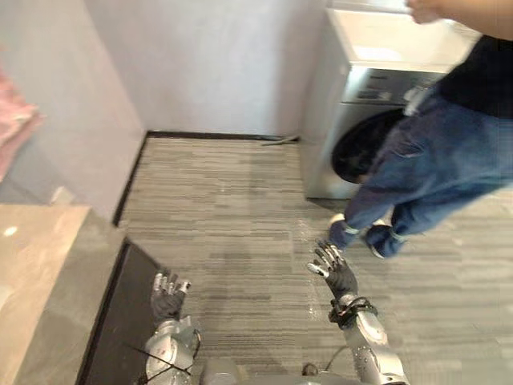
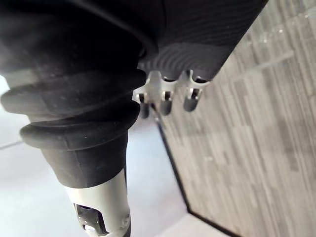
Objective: Organize washtable
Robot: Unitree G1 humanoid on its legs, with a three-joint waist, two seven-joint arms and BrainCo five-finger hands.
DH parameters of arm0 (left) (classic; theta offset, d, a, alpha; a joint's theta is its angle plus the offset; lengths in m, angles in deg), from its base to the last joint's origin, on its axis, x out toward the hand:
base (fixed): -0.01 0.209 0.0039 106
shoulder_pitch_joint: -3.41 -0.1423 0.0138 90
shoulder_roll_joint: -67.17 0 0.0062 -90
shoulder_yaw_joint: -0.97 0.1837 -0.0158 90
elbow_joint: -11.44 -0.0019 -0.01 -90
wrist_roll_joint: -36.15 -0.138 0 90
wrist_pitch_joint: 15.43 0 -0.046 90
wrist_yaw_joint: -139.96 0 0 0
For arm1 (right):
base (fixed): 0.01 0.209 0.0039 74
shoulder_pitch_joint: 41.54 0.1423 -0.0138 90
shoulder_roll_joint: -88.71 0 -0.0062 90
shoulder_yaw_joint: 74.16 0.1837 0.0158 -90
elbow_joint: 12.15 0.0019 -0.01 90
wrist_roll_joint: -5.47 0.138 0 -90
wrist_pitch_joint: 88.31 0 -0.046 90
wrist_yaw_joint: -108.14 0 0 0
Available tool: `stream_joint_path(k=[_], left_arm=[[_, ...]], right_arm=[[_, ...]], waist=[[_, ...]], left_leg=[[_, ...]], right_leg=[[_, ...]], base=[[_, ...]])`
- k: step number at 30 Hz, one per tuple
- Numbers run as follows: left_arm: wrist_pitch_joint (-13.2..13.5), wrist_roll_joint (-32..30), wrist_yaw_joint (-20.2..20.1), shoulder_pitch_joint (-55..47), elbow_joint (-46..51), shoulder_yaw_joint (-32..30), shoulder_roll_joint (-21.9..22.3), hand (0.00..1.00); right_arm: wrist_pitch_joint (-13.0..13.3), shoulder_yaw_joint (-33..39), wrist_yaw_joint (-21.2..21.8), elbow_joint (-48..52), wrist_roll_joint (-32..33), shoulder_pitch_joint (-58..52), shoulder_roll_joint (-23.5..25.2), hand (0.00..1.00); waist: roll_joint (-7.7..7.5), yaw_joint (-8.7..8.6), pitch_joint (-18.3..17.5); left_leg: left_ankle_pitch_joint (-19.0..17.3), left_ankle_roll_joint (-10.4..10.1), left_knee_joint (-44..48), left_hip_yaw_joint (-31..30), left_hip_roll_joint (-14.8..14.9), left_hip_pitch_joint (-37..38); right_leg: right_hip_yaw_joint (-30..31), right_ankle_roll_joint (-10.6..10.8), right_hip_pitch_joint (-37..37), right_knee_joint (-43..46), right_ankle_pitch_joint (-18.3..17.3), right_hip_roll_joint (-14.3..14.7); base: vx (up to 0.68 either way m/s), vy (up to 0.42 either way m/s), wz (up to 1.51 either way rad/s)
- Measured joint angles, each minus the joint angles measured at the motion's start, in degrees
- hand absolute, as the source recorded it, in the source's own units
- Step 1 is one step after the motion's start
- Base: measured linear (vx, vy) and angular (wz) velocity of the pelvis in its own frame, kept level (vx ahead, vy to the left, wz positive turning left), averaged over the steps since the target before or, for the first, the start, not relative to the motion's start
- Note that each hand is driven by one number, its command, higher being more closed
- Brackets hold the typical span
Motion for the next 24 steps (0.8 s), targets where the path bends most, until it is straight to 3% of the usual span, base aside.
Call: stream_joint_path(k=[1,2,3,5,7,10,11,13,16,17,18,19,20,22,24], left_arm=[[0.0,0.0,0.4,-0.5,1.0,-1.0,0.0,0.0],[0.0,-0.1,0.5,-0.9,2.1,-0.7,0.2,0.0],[0.1,-0.3,0.6,-1.1,4.0,0.5,0.1,0.0],[0.6,-1.0,1.0,-1.3,4.8,0.4,0.2,0.0],[1.4,-1.8,1.3,-1.5,5.1,1.0,0.3,0.0],[1.4,-1.8,2.0,-1.4,5.2,3.0,0.1,0.0],[1.3,-2.3,1.8,-1.2,5.2,5.4,0.0,0.0],[1.0,-2.4,1.7,-1.1,5.1,6.5,0.0,0.0],[-0.3,-4.9,0.7,0.7,4.5,9.3,-0.4,0.0],[-0.4,-5.7,0.3,1.7,4.4,9.9,-0.7,0.0],[-0.5,-6.9,-0.4,3.6,4.4,10.3,-1.5,0.0],[-0.6,-7.5,-0.7,5.8,4.3,10.1,-2.7,0.0],[-0.7,-7.9,-0.6,6.6,4.1,9.9,-3.2,0.0],[-0.9,-8.0,-0.5,7.0,4.0,8.6,-3.6,0.0],[-1.1,-7.9,-0.4,6.6,4.0,6.7,-3.4,0.0]], right_arm=[[0.0,-0.4,0.1,0.3,0.0,-0.4,0.7,0.0],[0.2,-0.3,0.1,0.4,0.0,-0.7,0.9,0.0],[0.3,1.2,0.1,0.3,-0.4,-1.0,0.7,0.0],[-0.1,2.0,-0.2,0.5,-1.4,-1.6,1.3,0.0],[0.0,1.6,-2.1,2.4,-3.9,-4.1,3.3,0.0],[0.0,0.8,-2.6,2.9,-2.2,-5.4,4.2,0.0],[-0.3,0.4,-2.5,3.9,-0.9,-6.7,4.1,0.0],[-0.4,0.2,-2.5,4.4,-0.5,-7.5,4.2,0.0],[-0.6,0.2,-2.3,8.2,-0.5,-9.1,4.1,0.0],[-0.6,0.6,-2.3,9.6,-0.5,-8.9,4.1,0.0],[-0.4,0.8,-2.3,11.3,-0.6,-8.4,4.3,0.0],[-0.2,1.0,-2.4,12.2,-0.8,-7.3,4.6,0.0],[-0.2,1.0,-2.4,12.5,-0.8,-7.2,4.9,0.0],[-0.2,0.6,-2.4,12.0,-1.9,-7.1,5.1,0.0],[-0.2,0.6,-2.4,10.3,-2.5,-5.1,4.5,0.0]], waist=[[-0.46,0.15,0.5],[-0.88,0.11,0.6],[1.65,-0.37,0.1],[0.79,-0.05,-0.2],[-0.29,-0.22,-0.7],[-1.67,-0.32,-1.4],[-1.88,-1.69,-1.5],[-2.09,-1.92,-1.2],[-2.07,-1.99,-0.5],[-1.84,-1.92,-0.2],[-1.3,-1.94,0.2],[-1.02,-1.99,1.2],[-1.24,-2.42,1.3],[-1.35,-2.05,1.3],[-1.67,-1.98,1.3]], left_leg=[[-1.7,-0.1,4.5,-4.2,-2.3,-1.7],[-5.9,-1.4,2.3,-7.8,-4.9,-2.1],[-5.7,0.1,-4.8,-9.0,-5.1,-1.7],[-5.7,0.4,-4.9,-4.8,-5.5,-0.5],[-5.8,0.4,-5.2,-0.1,-5.4,1.2],[-6.2,1.0,-5.6,4.2,-5.3,1.7],[-7.8,1.9,-5.8,6.6,-4.9,2.0],[-8.2,1.9,-5.3,8.9,-4.3,2.2],[-8.2,1.9,-5.2,17.0,-2.3,3.0],[-8.3,2.2,-5.3,20.0,-1.2,2.8],[-8.5,2.6,-5.2,24.7,0.7,2.9],[-8.4,3.1,-5.1,28.7,2.0,2.8],[-8.4,3.2,-4.9,30.6,2.1,2.9],[-8.7,3.7,-4.4,39.5,2.5,6.1],[-9.0,4.0,-4.1,45.8,2.2,8.5]], right_leg=[[2.7,-0.2,0.1,-0.3,0.8,-1.0],[4.8,0.2,-0.4,-0.5,1.1,-1.9],[6.2,1.6,-1.4,-0.6,1.9,-0.7],[9.4,3.3,-2.8,-0.9,3.4,-1.1],[12.1,3.6,-4.0,-1.2,4.4,-1.8],[15.6,4.1,-5.8,-1.2,5.4,-1.5],[17.5,4.6,-7.3,-1.4,5.8,-0.9],[19.5,4.6,-8.6,-1.6,7.2,0.0],[22.8,4.4,-12.7,-1.8,13.9,3.0],[22.9,4.1,-14.2,-2.4,17.5,3.9],[20.8,2.7,-15.3,-6.4,24.9,5.5],[12.0,-0.2,-16.8,-5.1,23.5,5.4],[5.8,-2.3,-17.7,-1.7,19.4,4.5],[-13.6,-7.8,-18.0,12.6,5.1,-0.5],[-25.0,-10.5,-18.1,19.0,0.2,-4.2]], base=[[0.06,0.304,-1.17],[0.02,0.37,-1.12],[0.03,0.376,-1.15],[0.03,0.241,-1.05],[0.0,0.161,-1.04],[-0.03,0.098,-0.97],[-0.05,0.079,-0.92],[-0.04,0.052,-1.01],[-0.08,0.036,-1.32],[-0.18,0.053,-1.73],[-0.22,0.051,-1.96],[-0.18,0.039,-1.7],[-0.1,0.01,-1.66],[-0.01,-0.03,-1.83],[0.0,-0.088,-2.0]])
